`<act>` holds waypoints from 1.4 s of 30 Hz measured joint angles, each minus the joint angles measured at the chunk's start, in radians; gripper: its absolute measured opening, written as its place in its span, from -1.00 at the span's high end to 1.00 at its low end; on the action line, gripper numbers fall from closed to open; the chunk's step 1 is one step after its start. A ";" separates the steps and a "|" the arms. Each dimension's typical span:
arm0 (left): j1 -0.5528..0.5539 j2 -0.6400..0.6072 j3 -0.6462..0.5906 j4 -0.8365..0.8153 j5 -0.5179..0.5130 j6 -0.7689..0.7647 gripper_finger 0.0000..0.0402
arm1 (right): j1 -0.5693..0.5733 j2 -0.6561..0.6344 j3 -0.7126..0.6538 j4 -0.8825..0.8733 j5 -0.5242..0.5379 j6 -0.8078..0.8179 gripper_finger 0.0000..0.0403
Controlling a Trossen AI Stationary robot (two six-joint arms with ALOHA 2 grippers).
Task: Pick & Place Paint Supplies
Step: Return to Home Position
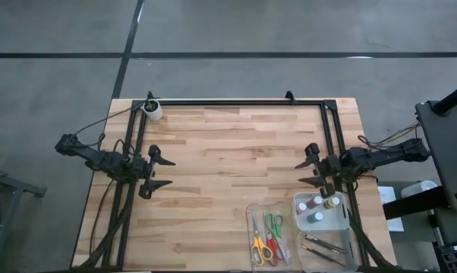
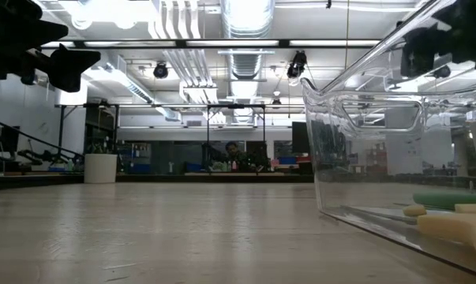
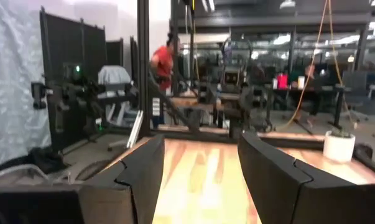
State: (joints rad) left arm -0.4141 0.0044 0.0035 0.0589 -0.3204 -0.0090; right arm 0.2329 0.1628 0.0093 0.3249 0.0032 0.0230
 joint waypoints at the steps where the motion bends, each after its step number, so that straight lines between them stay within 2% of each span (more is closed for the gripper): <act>1: 0.000 0.000 0.000 0.000 0.000 0.000 -0.56 | 0.000 -0.015 0.000 0.000 0.000 -0.003 0.00; 11: 0.000 0.000 0.000 0.000 0.000 0.000 -0.56 | 0.000 -0.163 0.000 -0.114 -0.002 -0.035 0.00; 18: 0.000 0.000 0.000 0.000 0.000 0.000 -0.56 | 0.000 -0.163 0.000 -0.157 -0.004 -0.026 0.00; 42: 0.000 0.000 0.000 0.000 0.000 0.000 -0.56 | 0.000 -0.161 0.000 -0.150 -0.004 -0.052 0.00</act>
State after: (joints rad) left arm -0.4141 0.0044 0.0032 0.0589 -0.3202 -0.0086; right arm 0.2329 0.0022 0.0097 0.1752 -0.0010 -0.0292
